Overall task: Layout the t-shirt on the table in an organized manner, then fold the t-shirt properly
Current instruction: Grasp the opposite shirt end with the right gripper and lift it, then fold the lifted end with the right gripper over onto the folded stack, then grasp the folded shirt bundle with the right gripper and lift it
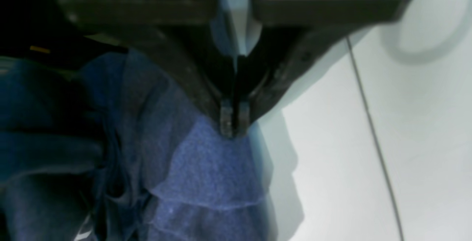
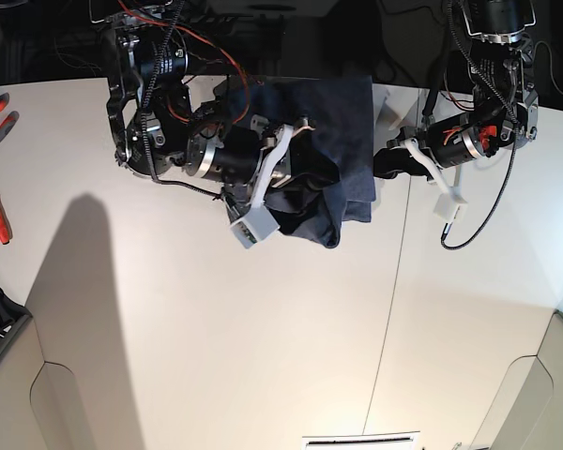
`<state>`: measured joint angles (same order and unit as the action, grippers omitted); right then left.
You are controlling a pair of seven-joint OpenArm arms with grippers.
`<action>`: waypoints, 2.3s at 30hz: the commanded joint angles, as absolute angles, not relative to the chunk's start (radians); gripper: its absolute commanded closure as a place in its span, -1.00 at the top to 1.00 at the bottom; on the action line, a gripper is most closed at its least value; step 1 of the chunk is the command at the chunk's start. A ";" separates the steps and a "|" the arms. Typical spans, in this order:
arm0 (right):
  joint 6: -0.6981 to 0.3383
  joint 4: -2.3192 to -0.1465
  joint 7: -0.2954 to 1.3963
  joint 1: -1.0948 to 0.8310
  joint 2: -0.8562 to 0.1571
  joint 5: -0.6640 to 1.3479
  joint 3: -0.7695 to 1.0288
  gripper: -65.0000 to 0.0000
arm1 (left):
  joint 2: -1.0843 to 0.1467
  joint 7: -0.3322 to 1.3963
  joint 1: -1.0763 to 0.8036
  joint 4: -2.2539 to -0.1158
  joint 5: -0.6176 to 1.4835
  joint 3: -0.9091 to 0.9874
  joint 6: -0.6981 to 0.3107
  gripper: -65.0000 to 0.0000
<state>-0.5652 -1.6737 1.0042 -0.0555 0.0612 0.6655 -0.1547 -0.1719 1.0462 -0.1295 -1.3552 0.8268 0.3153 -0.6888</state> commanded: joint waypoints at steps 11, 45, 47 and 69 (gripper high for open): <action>-0.557 -1.692 0.920 -0.044 0.067 0.512 -0.255 -1.00 | -0.180 1.028 -0.120 -1.374 0.849 0.318 -0.698 -1.00; -0.467 -1.879 0.944 0.018 0.054 0.466 0.086 -1.00 | -0.180 1.024 -0.120 -1.374 0.848 0.318 -0.698 -1.00; -0.467 -1.859 0.943 -0.002 0.032 0.467 0.120 -1.00 | -0.180 1.022 -0.120 -1.374 0.849 0.318 -0.698 -1.00; -0.547 -1.722 1.076 -0.114 -0.008 0.756 -0.214 -1.00 | -0.180 1.005 -0.119 -1.374 0.852 0.318 -0.698 -1.00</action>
<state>-0.5327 -1.7050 1.0874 -0.1219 -0.0109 0.7292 -0.2169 -0.1719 1.0203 -0.1295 -1.3552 0.8276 0.3153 -0.6888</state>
